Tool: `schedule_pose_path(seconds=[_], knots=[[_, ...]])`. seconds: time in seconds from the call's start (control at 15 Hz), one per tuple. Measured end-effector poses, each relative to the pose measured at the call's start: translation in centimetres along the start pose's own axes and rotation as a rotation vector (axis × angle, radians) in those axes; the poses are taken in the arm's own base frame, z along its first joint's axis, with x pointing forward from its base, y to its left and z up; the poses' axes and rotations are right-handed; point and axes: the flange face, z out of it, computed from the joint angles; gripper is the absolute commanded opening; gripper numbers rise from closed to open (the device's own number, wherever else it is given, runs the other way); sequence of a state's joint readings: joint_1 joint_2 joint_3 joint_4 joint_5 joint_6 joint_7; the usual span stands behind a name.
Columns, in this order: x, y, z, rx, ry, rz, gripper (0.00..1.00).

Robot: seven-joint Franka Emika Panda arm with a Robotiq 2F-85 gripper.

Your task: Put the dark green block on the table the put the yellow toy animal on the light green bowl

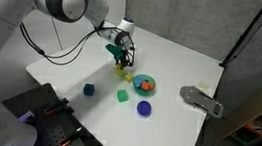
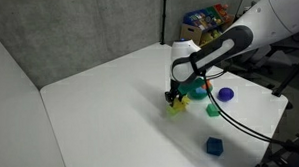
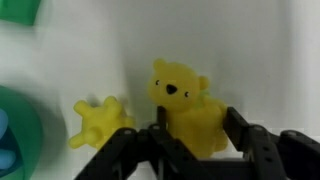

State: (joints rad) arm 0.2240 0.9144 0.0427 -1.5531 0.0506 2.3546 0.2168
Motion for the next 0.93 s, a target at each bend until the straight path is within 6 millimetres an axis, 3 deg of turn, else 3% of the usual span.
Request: schedule_pose_path(seconds=[0.4,0.47,0.53,0.67,0.93], knots=[[-0.04,0.39,0.38,-0.006,-0.01,0.006,0.34],[0.0,0.38,0.35,-0.006,-0.01,0.006,0.84],[0.05,0.37,0.32,-0.006,-0.009,0.006,0.86],[0.11,0.36,0.29,-0.006,-0.008,0.007,0.99],[0.25,0.48,0.15,-0.007,-0.004,0.008,1.0]])
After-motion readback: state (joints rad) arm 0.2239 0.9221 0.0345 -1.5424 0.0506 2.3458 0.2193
